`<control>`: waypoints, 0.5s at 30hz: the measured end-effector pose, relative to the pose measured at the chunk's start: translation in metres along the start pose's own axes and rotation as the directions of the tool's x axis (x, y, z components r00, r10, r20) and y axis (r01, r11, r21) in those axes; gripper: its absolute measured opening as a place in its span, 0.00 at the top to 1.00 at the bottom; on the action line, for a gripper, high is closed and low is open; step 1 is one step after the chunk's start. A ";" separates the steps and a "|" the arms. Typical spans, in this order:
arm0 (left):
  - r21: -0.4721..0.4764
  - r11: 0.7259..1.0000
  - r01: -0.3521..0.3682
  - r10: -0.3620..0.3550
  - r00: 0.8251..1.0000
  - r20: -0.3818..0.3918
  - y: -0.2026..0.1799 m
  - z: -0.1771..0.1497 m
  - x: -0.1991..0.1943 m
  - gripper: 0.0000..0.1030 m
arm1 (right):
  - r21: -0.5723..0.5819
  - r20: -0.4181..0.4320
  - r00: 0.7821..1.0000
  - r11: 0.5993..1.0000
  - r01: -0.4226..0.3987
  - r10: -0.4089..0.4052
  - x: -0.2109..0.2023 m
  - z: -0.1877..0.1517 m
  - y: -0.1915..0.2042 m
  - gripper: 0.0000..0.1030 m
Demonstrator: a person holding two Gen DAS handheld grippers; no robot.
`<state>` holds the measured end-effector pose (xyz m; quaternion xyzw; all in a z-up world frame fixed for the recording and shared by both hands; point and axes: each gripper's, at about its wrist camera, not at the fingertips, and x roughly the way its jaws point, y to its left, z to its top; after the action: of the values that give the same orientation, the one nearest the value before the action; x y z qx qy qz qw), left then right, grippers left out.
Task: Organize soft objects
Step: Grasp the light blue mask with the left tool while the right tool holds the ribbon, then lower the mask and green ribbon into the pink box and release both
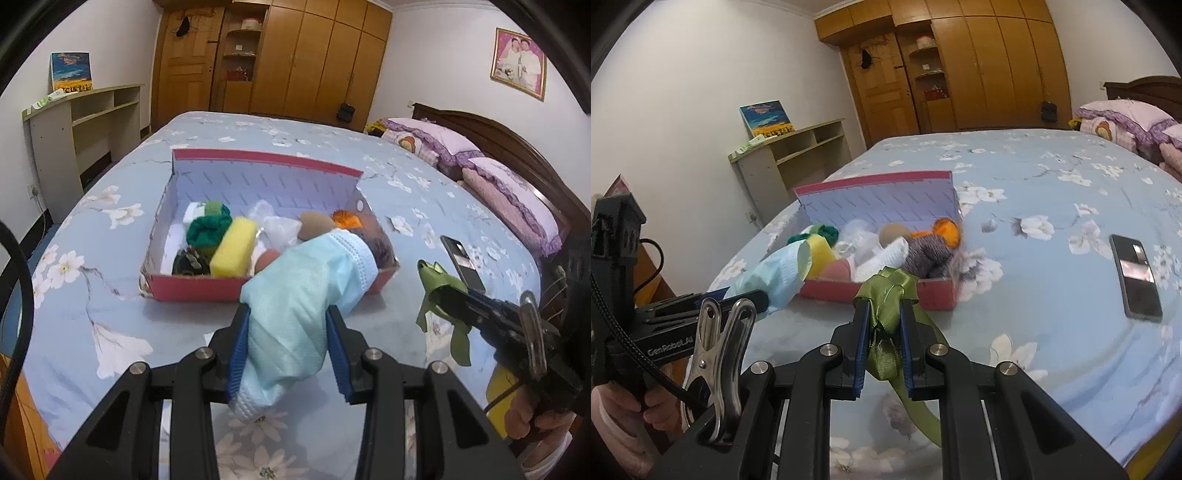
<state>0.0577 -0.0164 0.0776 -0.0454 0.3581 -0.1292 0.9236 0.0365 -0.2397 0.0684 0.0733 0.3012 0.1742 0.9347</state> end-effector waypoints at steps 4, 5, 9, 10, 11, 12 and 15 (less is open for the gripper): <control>-0.014 1.000 0.000 0.000 1.000 0.005 0.006 0.009 0.003 0.60 | -0.014 0.002 1.000 1.000 -0.015 0.015 0.004 0.011 0.004 0.85; -0.016 1.000 -0.004 0.004 1.000 0.007 0.008 0.011 0.004 0.60 | -0.020 0.004 1.000 1.000 -0.017 0.017 0.004 0.014 0.005 0.85; -0.028 1.000 -0.010 0.011 1.000 0.014 0.014 0.020 0.006 0.60 | -0.042 0.011 1.000 0.999 -0.021 0.021 0.007 0.024 0.009 0.85; -0.030 0.999 -0.012 0.013 1.000 0.017 0.016 0.021 0.006 0.60 | -0.047 0.013 1.000 0.999 -0.021 0.022 0.008 0.027 0.011 0.85; -0.032 0.999 -0.015 0.016 1.000 0.019 0.017 0.023 0.006 0.60 | -0.050 0.014 1.000 0.998 -0.022 0.022 0.010 0.029 0.011 0.85; -0.034 0.999 -0.019 0.020 1.000 0.022 0.020 0.025 0.006 0.60 | -0.054 0.014 1.000 0.998 -0.022 0.023 0.011 0.031 0.012 0.85; -0.037 0.999 -0.026 0.027 0.999 0.030 0.024 0.030 0.006 0.60 | -0.056 0.008 1.000 0.998 -0.027 0.028 0.015 0.035 0.012 0.85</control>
<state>0.0871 0.0047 0.0912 -0.0596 0.3471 -0.1097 0.9295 0.0655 -0.2237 0.0917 0.0521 0.2909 0.1949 0.9352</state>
